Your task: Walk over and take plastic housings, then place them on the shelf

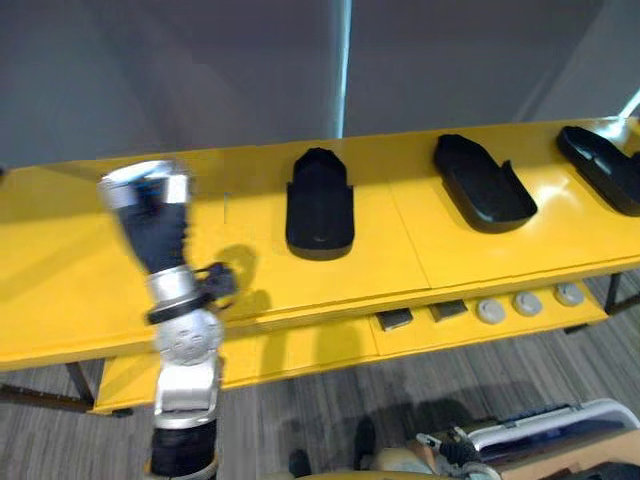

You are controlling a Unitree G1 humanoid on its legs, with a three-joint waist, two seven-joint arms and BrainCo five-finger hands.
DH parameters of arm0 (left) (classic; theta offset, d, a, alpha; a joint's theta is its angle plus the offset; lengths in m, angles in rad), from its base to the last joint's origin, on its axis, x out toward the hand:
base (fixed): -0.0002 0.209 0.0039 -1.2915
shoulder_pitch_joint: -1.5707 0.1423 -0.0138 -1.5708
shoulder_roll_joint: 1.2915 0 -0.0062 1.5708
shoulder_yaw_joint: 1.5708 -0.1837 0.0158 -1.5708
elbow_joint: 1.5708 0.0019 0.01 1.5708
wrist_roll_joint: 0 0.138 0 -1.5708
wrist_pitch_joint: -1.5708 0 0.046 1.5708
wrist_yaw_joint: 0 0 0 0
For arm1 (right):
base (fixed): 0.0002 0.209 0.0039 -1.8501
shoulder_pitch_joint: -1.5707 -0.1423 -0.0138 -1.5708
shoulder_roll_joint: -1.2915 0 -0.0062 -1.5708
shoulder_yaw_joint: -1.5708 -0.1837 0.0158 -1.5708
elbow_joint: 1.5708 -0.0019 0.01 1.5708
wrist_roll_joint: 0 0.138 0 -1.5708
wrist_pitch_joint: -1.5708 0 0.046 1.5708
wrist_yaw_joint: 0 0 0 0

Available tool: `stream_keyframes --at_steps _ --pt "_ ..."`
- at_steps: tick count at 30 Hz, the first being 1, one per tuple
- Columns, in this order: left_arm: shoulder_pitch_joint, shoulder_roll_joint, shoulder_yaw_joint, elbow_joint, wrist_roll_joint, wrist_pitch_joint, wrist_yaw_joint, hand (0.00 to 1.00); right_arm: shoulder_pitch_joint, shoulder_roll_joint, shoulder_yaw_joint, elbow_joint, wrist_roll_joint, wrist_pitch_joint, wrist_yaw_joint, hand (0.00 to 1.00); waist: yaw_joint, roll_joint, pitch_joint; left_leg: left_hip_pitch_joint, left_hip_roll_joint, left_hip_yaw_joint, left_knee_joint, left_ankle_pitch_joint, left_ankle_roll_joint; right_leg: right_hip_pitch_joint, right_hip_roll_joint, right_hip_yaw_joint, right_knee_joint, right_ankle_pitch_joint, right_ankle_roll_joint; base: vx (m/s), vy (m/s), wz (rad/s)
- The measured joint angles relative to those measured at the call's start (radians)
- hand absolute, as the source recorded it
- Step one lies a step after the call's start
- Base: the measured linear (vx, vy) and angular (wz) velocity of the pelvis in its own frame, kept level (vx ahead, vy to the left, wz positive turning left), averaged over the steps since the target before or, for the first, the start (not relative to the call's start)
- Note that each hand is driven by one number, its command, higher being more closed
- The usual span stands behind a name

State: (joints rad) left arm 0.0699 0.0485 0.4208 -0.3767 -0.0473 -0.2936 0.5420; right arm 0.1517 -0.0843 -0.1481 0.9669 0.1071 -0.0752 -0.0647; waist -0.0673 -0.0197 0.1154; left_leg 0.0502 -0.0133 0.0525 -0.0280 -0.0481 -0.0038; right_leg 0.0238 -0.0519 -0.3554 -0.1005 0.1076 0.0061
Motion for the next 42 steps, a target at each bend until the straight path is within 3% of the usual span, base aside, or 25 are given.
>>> stream_keyframes --at_steps 2,5,6,9,12,15,23,27,33,36,39,42 --pt "0.104 -0.025 0.047 0.136 -0.052 0.018 0.021 1.00 0.000 0.002 -0.002 -0.010 0.000 0.003 0.000 0.00 0.032 -0.007 -0.005 0.002 -0.002 -0.015 -0.001 0.002 0.000 0.009 -0.002 -0.013 0.000 -0.006 0.001 0.00 0.024 0.24" --pt "0.221 -0.061 0.063 0.343 -0.094 0.114 -0.029 1.00 0.004 0.028 0.002 -0.087 -0.003 0.007 0.001 0.00 0.034 -0.021 -0.018 0.002 -0.001 -0.018 -0.001 -0.001 0.003 0.016 -0.004 -0.032 0.001 -0.014 0.000 0.02 0.019 0.17" --pt "0.235 -0.069 0.064 0.387 -0.097 0.137 -0.051 0.00 0.004 0.035 0.001 -0.104 -0.005 0.008 0.002 0.00 0.034 -0.023 -0.021 0.002 0.001 -0.013 0.000 -0.004 0.007 0.016 -0.004 -0.032 0.001 -0.016 0.000 0.00 0.000 0.00" --pt "0.259 -0.083 0.037 0.650 -0.096 0.225 -0.189 0.00 0.006 0.058 0.001 -0.174 -0.024 0.018 0.006 0.00 0.041 -0.018 -0.025 0.022 0.010 0.011 0.013 -0.014 -0.005 0.022 -0.005 -0.028 0.037 -0.042 0.001 0.04 0.022 -0.10" --pt "0.249 -0.081 -0.024 0.865 -0.093 0.251 -0.281 0.00 0.012 0.066 0.001 -0.178 -0.031 0.029 0.016 0.00 0.040 -0.011 -0.046 0.030 0.016 0.021 0.012 -0.022 -0.013 0.022 -0.003 -0.023 0.047 -0.057 0.003 0.05 0.011 -0.06" --pt "0.230 -0.083 -0.086 0.967 -0.088 0.259 -0.326 0.00 0.011 0.067 -0.010 -0.169 -0.031 0.036 0.013 0.00 0.037 -0.008 -0.046 0.034 0.020 0.028 0.012 -0.023 -0.014 0.023 0.001 -0.017 0.047 -0.060 0.002 0.03 -0.001 -0.07" --pt "0.192 -0.042 -0.203 1.019 -0.033 0.258 -0.325 0.00 0.006 0.056 -0.041 -0.151 -0.040 0.036 -0.021 0.00 0.026 0.025 -0.046 0.047 0.036 0.062 0.010 -0.032 -0.028 0.023 0.024 0.026 0.028 -0.057 -0.004 0.02 -0.009 -0.16" --pt "0.173 -0.026 -0.236 1.038 0.009 0.255 -0.324 0.00 0.002 0.056 -0.041 -0.146 -0.047 0.036 -0.024 0.00 0.023 0.028 -0.042 0.052 0.049 0.077 0.011 -0.038 -0.037 0.023 0.039 0.040 0.022 -0.058 -0.011 0.03 -0.024 -0.15" --pt "0.145 -0.014 -0.263 1.077 0.047 0.253 -0.323 0.00 -0.022 0.042 -0.040 -0.148 -0.093 0.035 -0.028 0.00 0.019 0.028 -0.003 0.043 0.081 0.141 0.129 -0.104 -0.092 0.022 0.064 0.123 0.033 -0.067 -0.025 0.04 -0.011 -0.34" --pt "0.141 -0.014 -0.264 1.076 0.057 0.251 -0.319 0.00 -0.046 0.028 -0.036 -0.148 -0.108 0.035 -0.032 0.00 0.022 0.025 0.005 0.012 0.075 0.110 0.194 -0.107 -0.086 -0.005 0.064 0.184 0.044 -0.063 -0.030 0.02 -0.014 -0.66" --pt "0.119 -0.018 -0.288 1.075 0.055 0.244 -0.313 0.00 -0.080 0.000 -0.028 -0.148 -0.115 0.033 -0.047 0.00 0.020 0.035 0.016 -0.003 0.063 -0.005 0.217 -0.122 -0.075 -0.064 0.069 0.258 0.089 -0.060 -0.029 0.02 0.015 -0.79" --pt "0.072 -0.021 -0.308 1.073 0.055 0.239 -0.302 0.00 -0.084 0.001 -0.028 -0.158 -0.118 0.032 -0.047 0.00 0.014 0.041 0.027 -0.005 0.063 0.010 0.219 -0.163 -0.042 -0.126 0.088 0.335 0.136 -0.053 -0.018 -0.03 0.101 -0.73"
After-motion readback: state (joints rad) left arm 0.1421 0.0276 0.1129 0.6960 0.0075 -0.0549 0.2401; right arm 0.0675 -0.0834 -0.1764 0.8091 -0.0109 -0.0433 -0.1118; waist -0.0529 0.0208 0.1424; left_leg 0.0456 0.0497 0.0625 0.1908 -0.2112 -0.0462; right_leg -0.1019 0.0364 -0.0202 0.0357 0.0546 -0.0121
